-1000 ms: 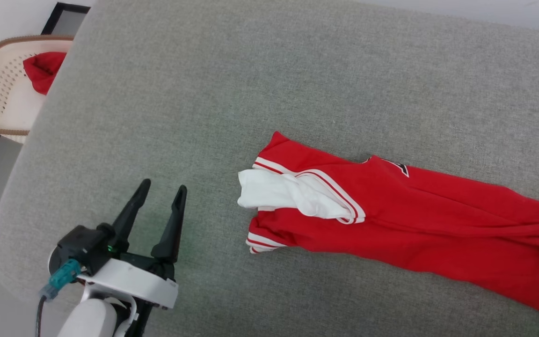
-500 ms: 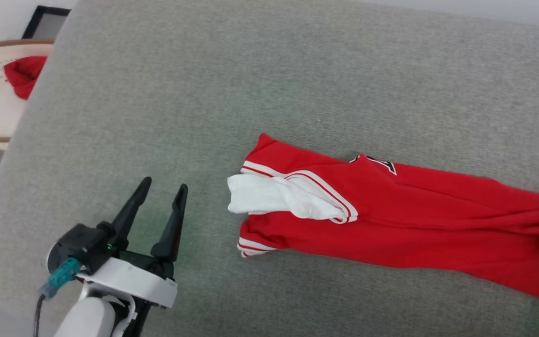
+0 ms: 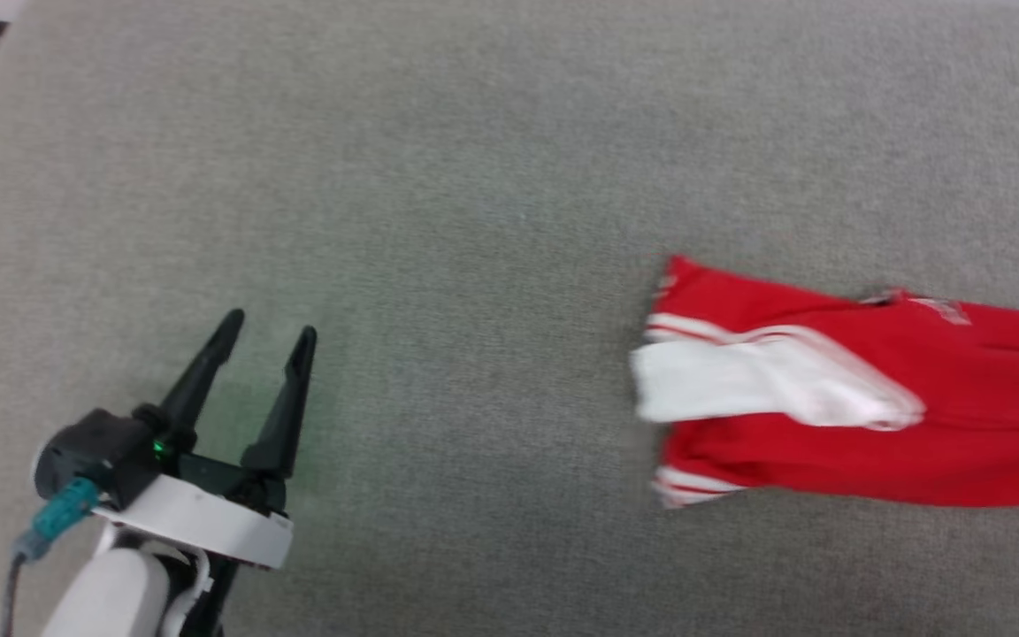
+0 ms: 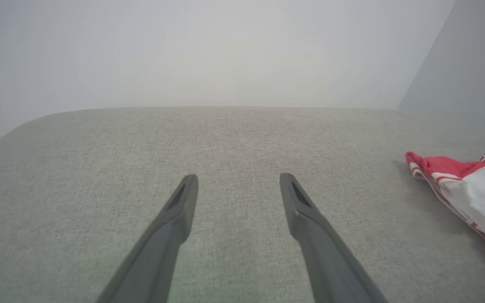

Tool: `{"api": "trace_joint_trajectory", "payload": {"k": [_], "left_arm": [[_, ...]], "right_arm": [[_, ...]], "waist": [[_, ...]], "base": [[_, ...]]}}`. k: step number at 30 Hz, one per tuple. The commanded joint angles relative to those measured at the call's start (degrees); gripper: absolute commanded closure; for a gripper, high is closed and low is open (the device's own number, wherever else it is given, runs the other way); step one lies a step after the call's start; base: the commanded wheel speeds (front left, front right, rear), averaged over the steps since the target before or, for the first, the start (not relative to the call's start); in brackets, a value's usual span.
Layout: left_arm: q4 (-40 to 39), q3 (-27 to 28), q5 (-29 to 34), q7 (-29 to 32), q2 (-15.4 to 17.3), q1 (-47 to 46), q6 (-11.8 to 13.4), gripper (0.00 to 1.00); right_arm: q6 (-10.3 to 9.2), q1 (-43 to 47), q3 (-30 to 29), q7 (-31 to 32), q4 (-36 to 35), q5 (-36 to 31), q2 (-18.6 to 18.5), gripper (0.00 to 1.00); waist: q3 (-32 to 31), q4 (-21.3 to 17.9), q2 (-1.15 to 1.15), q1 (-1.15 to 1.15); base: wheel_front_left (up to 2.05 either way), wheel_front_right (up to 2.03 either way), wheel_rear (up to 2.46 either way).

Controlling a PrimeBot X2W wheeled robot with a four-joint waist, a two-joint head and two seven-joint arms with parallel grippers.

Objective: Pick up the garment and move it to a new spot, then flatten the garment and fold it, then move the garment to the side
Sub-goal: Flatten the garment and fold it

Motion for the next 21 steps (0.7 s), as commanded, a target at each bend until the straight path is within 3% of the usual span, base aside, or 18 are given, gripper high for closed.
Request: {"api": "trace_joint_trajectory", "payload": {"k": [1, 7, 10, 16, 21], "left_arm": [[-0.37, 0.38, -0.35, 0.04, 0.54, -0.55, -0.12, 0.00], [-1.31, -0.09, -0.21, 0.04, 1.75, -1.08, -0.12, 0.00], [-1.12, -0.42, -0.03, 0.04, 1.99, -1.42, -0.12, 0.00], [-0.29, -1.00, 0.21, 0.04, 1.40, -1.18, -0.12, 0.00], [0.72, -1.42, 0.14, 0.04, 0.76, -0.69, -0.12, 0.00]], "right_arm": [[-0.09, -0.59, -2.19, -1.15, 0.50, -1.24, -1.04, 1.00], [-0.09, -2.65, -6.69, -4.68, 3.66, -2.78, -3.21, 1.00], [-0.09, -3.65, -6.03, -5.73, 4.99, -1.90, -3.49, 1.00], [-0.08, -1.65, 2.21, -6.66, 3.62, 0.47, -3.56, 1.00], [-0.07, 0.93, 12.31, -5.79, -3.21, 2.30, -3.16, 1.00]], "waist": [[1.32, -1.24, 0.00, 0.00], [2.35, -1.92, 0.00, 0.00], [2.29, -2.21, 0.00, 0.00], [0.55, -2.91, 0.00, 0.00], [-1.28, -2.62, 0.00, 0.00]], "base": [[0.00, 0.00, 0.00], [0.00, 0.00, 0.00], [0.00, 0.00, 0.00], [0.00, 0.00, 0.00], [0.00, 0.00, 0.00]]}}
